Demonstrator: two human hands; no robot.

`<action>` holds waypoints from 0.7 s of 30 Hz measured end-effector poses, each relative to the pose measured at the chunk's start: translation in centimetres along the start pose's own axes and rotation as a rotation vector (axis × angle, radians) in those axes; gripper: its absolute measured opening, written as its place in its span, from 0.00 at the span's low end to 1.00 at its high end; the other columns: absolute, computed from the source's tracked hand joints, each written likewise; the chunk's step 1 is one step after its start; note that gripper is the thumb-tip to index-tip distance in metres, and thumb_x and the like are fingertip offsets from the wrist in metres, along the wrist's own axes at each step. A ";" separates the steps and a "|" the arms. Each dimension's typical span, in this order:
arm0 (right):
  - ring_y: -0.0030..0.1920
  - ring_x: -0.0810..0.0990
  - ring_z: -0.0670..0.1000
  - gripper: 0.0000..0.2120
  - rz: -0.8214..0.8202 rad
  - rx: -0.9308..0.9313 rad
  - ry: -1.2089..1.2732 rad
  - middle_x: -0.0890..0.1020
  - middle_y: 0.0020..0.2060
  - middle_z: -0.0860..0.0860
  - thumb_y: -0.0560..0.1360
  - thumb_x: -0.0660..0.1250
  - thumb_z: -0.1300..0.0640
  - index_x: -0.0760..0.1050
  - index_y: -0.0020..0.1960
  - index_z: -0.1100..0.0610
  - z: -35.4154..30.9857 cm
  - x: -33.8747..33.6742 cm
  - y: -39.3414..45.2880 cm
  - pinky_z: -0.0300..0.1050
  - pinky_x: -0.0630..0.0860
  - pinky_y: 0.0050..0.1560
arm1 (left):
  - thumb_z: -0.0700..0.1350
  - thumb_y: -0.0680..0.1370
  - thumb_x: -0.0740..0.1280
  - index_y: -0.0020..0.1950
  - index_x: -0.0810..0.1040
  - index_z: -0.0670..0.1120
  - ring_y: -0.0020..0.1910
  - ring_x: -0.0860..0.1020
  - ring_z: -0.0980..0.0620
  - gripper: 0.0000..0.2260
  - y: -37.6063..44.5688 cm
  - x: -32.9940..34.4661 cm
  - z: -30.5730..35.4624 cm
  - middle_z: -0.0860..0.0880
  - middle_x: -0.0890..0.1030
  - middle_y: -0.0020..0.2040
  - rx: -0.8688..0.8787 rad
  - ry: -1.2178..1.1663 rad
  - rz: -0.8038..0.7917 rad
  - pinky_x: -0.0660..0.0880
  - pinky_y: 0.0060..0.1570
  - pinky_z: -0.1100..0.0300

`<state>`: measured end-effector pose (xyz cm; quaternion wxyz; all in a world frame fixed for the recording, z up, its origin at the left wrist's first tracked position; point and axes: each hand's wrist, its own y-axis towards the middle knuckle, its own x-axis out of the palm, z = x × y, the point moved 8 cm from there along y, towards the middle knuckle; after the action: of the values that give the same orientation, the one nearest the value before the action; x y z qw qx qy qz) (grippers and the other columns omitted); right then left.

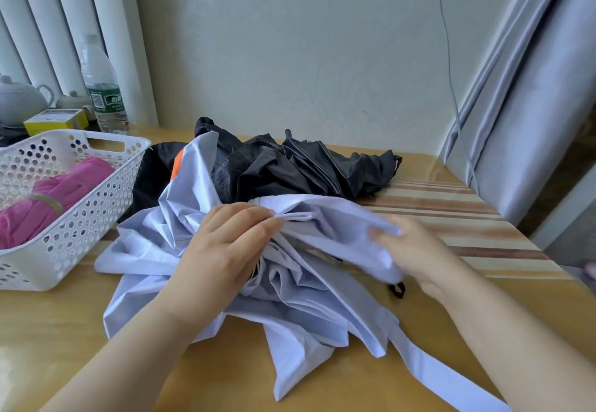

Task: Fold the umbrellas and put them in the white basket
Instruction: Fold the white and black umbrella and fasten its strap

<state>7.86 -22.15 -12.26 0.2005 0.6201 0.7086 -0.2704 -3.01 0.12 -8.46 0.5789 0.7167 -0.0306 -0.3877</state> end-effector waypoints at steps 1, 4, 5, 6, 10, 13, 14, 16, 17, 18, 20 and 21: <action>0.43 0.76 0.55 0.08 0.085 0.015 0.103 0.80 0.43 0.54 0.80 0.58 0.58 0.76 0.49 0.55 0.1 -1.1 0.3 0.47 0.69 0.42 | 0.37 0.79 0.60 0.58 0.73 0.44 0.53 0.76 0.45 0.09 0.1 0.2 0.0 0.45 0.79 0.52 0.016 0.005 -0.022 0.72 0.53 0.54; 0.53 0.79 0.54 0.06 0.041 0.019 0.272 0.81 0.51 0.51 0.80 0.62 0.54 0.75 0.56 0.50 -0.6 -1.2 0.6 0.50 0.74 0.52 | 0.38 0.80 0.60 0.55 0.72 0.44 0.51 0.75 0.46 0.06 0.8 0.5 0.1 0.45 0.79 0.49 0.041 0.030 -0.057 0.72 0.51 0.54; 0.52 0.80 0.53 0.07 -0.013 0.006 0.309 0.82 0.51 0.51 0.78 0.66 0.56 0.76 0.56 0.51 -0.9 -0.8 0.6 0.48 0.75 0.52 | 0.40 0.81 0.60 0.53 0.72 0.44 0.50 0.75 0.46 0.04 1.1 0.4 0.0 0.44 0.79 0.48 0.039 0.030 -0.055 0.72 0.50 0.53; 0.50 0.81 0.52 0.08 -0.058 -0.009 0.353 0.83 0.49 0.52 0.76 0.69 0.58 0.77 0.55 0.53 -1.1 -0.3 0.6 0.47 0.76 0.51 | 0.43 0.81 0.60 0.51 0.72 0.44 0.49 0.75 0.46 0.04 1.3 0.4 -0.1 0.44 0.80 0.47 0.035 0.031 -0.054 0.72 0.50 0.53; 0.36 0.83 0.49 0.09 -0.104 0.008 0.578 0.85 0.37 0.54 0.71 0.72 0.68 0.79 0.49 0.58 -2.0 0.1 0.7 0.40 0.79 0.35 | 0.48 0.82 0.60 0.49 0.75 0.44 0.48 0.76 0.44 0.09 2.2 0.7 -0.3 0.44 0.80 0.48 0.035 0.049 -0.082 0.73 0.49 0.52; 0.38 0.82 0.53 0.17 -0.114 0.090 0.750 0.84 0.42 0.58 0.66 0.73 0.68 0.78 0.54 0.60 -1.8 -0.4 0.8 0.43 0.79 0.38 | 0.47 0.81 0.60 0.45 0.81 0.41 0.48 0.77 0.46 0.14 2.9 1.0 -0.6 0.45 0.81 0.49 0.009 0.029 -0.094 0.73 0.49 0.52; 0.41 0.82 0.54 0.23 -0.141 0.098 0.834 0.84 0.47 0.59 0.63 0.74 0.66 0.77 0.58 0.61 -1.7 -0.6 0.9 0.46 0.80 0.42 | 0.47 0.81 0.60 0.44 0.81 0.41 0.47 0.77 0.47 0.14 3.1 0.9 -0.9 0.46 0.82 0.48 -0.006 0.015 -0.090 0.73 0.48 0.53; 0.48 0.82 0.56 0.35 -0.206 0.061 1.029 0.82 0.55 0.59 0.57 0.79 0.62 0.75 0.64 0.59 -2.0 -1.2 0.9 0.51 0.81 0.46 | 0.47 0.80 0.60 0.43 0.81 0.40 0.46 0.76 0.47 0.14 3.7 1.0 -1.5 0.46 0.82 0.47 -0.040 -0.014 -0.081 0.72 0.47 0.54; 0.50 0.83 0.55 0.37 -0.217 0.023 1.132 0.82 0.56 0.58 0.56 0.81 0.62 0.75 0.64 0.58 -2.4 -1.7 0.9 0.51 0.81 0.47 | 0.47 0.80 0.61 0.43 0.81 0.40 0.46 0.77 0.47 0.14 4.1 1.1 -1.8 0.46 0.82 0.46 -0.058 -0.023 -0.085 0.72 0.47 0.53; 0.49 0.84 0.53 0.34 -0.194 -0.019 1.225 0.83 0.54 0.56 0.57 0.80 0.62 0.76 0.61 0.57 -2.5 -2.4 1.2 0.49 0.82 0.47 | 0.47 0.80 0.61 0.43 0.81 0.40 0.44 0.77 0.46 0.14 4.6 1.2 -2.2 0.46 0.82 0.45 -0.071 -0.034 -0.100 0.73 0.46 0.52; 0.44 0.85 0.49 0.21 -0.114 -0.078 1.349 0.85 0.46 0.52 0.62 0.73 0.63 0.76 0.54 0.55 -2.8 -3.7 1.6 0.44 0.83 0.44 | 0.47 0.79 0.60 0.43 0.81 0.40 0.41 0.78 0.44 0.15 5.8 1.7 -2.7 0.47 0.81 0.43 -0.089 -0.071 -0.156 0.73 0.43 0.51; 0.42 0.85 0.48 0.19 -0.097 -0.096 1.383 0.85 0.43 0.51 0.63 0.71 0.63 0.75 0.53 0.54 -3.1 -4.0 1.7 0.42 0.82 0.43 | 0.48 0.79 0.60 0.43 0.80 0.40 0.39 0.77 0.44 0.15 6.5 2.0 -3.1 0.47 0.81 0.41 -0.103 -0.094 -0.189 0.73 0.42 0.52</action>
<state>10.31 -23.13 -7.58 -0.2821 0.6082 0.7117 0.2099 2.87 -0.49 -3.91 0.5737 0.6668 0.0300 -0.4748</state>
